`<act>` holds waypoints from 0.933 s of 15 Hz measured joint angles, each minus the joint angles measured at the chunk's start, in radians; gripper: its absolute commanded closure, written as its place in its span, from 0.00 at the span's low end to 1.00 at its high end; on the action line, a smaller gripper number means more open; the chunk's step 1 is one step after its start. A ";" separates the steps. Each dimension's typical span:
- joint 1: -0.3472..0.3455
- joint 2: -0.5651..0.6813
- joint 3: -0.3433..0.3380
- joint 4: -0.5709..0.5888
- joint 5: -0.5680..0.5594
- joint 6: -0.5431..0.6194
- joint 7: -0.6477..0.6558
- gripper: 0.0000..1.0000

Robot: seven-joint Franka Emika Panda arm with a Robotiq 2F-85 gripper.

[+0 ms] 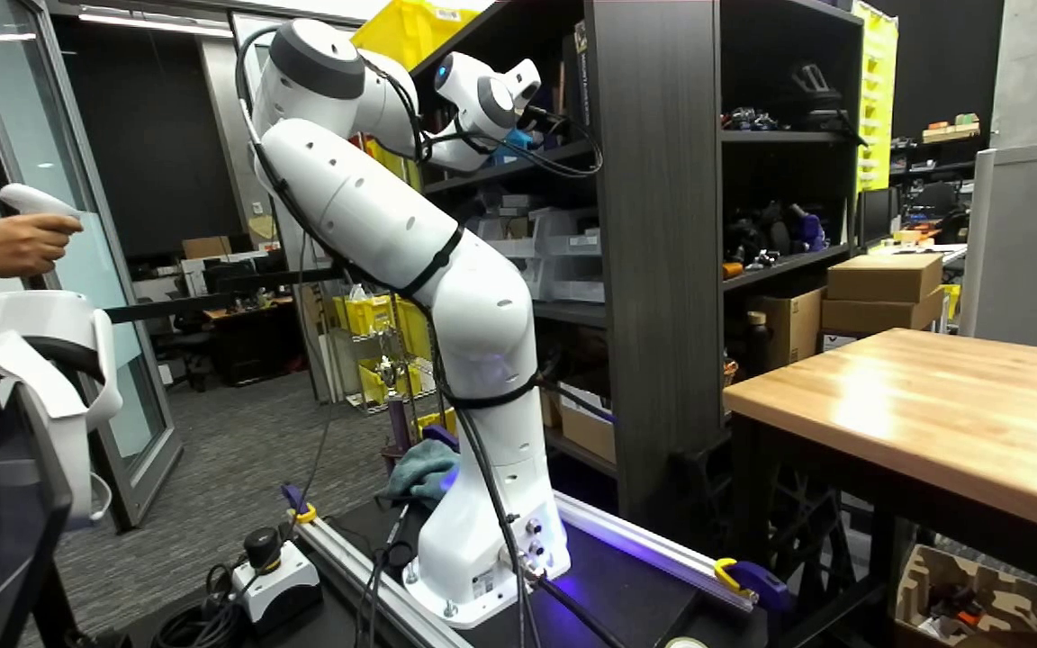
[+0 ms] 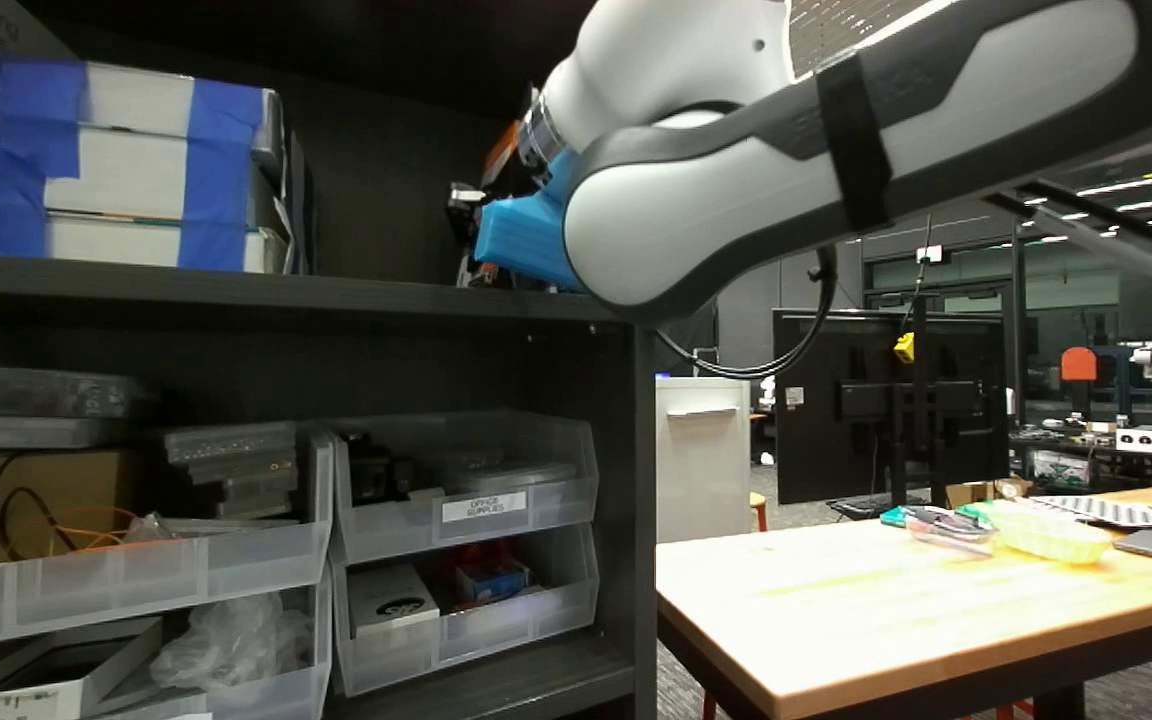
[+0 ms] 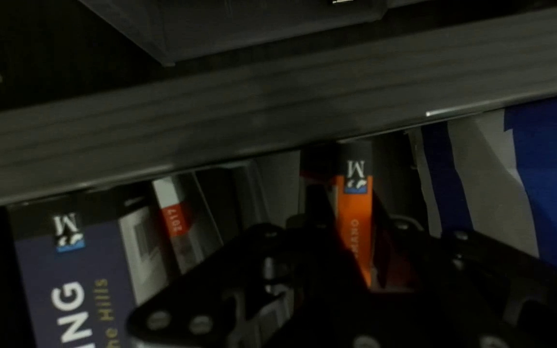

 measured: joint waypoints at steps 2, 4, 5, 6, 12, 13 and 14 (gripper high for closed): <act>0.026 0.000 -0.023 -0.021 0.000 0.008 0.000 0.96; 0.056 0.000 -0.050 -0.047 0.000 0.024 -0.001 0.96; 0.072 0.000 -0.065 -0.061 0.000 0.033 -0.001 0.96; 0.087 0.000 -0.079 -0.073 0.000 0.039 -0.002 0.96; 0.158 0.000 -0.147 -0.129 0.000 0.073 -0.011 0.96; 0.165 0.000 -0.153 -0.136 0.000 0.076 -0.015 0.96; 0.172 0.000 -0.159 -0.140 0.000 0.079 -0.019 0.96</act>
